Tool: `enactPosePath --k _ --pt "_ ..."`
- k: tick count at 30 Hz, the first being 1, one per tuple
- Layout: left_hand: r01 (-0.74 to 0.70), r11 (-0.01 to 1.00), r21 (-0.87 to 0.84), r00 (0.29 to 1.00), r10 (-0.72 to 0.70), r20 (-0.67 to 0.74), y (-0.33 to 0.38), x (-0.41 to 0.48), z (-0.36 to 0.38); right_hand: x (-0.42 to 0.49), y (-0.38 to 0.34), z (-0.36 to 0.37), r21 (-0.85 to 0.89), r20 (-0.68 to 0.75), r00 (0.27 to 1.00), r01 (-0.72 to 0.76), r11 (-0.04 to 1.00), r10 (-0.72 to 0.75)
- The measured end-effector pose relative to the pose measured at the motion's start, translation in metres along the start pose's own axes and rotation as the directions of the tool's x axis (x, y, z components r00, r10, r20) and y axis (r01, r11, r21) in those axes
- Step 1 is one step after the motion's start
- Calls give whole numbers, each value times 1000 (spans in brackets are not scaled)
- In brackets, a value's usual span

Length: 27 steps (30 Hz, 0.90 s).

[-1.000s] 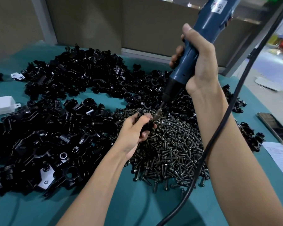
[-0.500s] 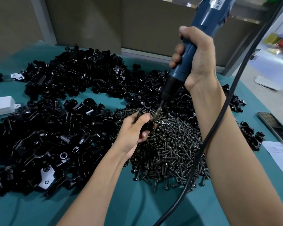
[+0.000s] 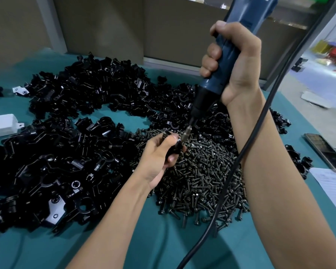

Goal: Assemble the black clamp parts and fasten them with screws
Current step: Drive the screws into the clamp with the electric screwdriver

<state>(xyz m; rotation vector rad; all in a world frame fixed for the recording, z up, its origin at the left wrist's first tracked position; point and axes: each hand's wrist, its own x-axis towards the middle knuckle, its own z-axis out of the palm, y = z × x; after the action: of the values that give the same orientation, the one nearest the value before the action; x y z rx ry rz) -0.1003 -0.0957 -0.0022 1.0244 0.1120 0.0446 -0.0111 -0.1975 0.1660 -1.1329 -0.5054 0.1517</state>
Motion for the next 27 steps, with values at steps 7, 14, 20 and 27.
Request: enactPosePath --k 7,14,20,27 --pt "-10 999 47 1000 11 -24 -2 0 1 -3 6 -6 21 -92 995 27 999 -25" --pt "-62 997 39 997 64 -40 -4 -1 5 -5 5 -4 11 -90 994 54 998 -53" --pt "-137 988 73 988 141 -61 -5 1 4 -5 3 -4 -10 -146 985 88 996 -89" --pt "-176 964 200 968 206 -144 -10 5 4 -7 7 -8 -47 -283 953 96 994 -105"
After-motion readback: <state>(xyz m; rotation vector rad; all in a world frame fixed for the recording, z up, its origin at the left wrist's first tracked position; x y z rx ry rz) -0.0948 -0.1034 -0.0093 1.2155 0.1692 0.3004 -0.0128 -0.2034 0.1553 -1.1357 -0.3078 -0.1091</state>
